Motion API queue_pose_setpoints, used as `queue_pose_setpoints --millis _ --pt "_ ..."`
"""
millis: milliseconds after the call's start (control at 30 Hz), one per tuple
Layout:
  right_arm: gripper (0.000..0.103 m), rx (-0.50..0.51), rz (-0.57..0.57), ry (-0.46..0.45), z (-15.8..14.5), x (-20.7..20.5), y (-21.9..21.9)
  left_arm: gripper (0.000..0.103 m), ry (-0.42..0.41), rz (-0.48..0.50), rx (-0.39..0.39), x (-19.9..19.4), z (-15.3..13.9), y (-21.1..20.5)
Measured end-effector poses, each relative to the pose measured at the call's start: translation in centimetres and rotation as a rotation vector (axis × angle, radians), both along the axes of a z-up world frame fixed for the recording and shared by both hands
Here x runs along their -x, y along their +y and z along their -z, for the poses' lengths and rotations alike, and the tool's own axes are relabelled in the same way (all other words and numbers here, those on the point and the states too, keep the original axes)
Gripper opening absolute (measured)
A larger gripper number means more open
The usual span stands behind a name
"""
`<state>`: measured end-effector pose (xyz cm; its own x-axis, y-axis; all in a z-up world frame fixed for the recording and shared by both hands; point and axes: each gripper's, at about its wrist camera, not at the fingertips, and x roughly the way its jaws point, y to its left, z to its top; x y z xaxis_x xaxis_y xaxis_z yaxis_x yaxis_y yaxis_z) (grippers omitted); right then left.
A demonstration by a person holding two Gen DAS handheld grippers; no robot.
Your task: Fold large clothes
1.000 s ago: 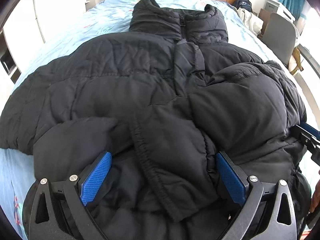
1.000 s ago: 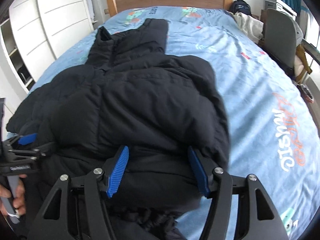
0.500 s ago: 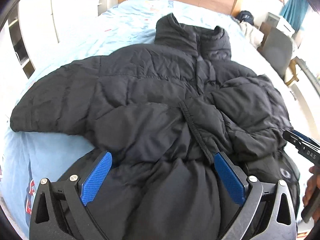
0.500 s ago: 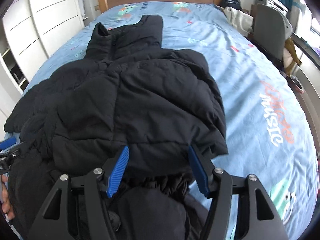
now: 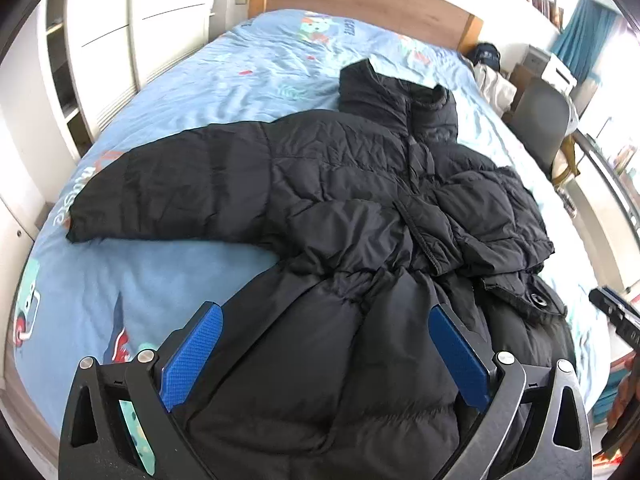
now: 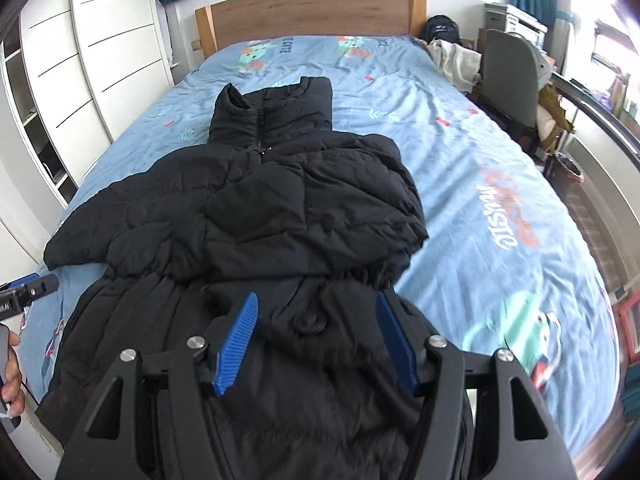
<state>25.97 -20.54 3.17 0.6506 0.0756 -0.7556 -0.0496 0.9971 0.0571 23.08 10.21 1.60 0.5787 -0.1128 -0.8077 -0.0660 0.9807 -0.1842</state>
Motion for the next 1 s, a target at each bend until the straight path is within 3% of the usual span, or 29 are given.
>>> queue_pose_setpoints --millis 400,567,1000 --pt "0.060 -0.069 0.048 -0.064 -1.1 5.7 2.7 0.101 -0.001 -0.108 0.111 3.9 0.0 8.1" --pt "0.060 -0.062 0.035 -0.058 -0.8 5.7 3.8 0.101 0.003 -0.185 0.136 4.4 0.6 12.4" --pt "0.060 -0.041 0.057 -0.028 0.6 3.4 3.6 0.101 0.066 -0.404 0.274 1.5 6.4 22.8"
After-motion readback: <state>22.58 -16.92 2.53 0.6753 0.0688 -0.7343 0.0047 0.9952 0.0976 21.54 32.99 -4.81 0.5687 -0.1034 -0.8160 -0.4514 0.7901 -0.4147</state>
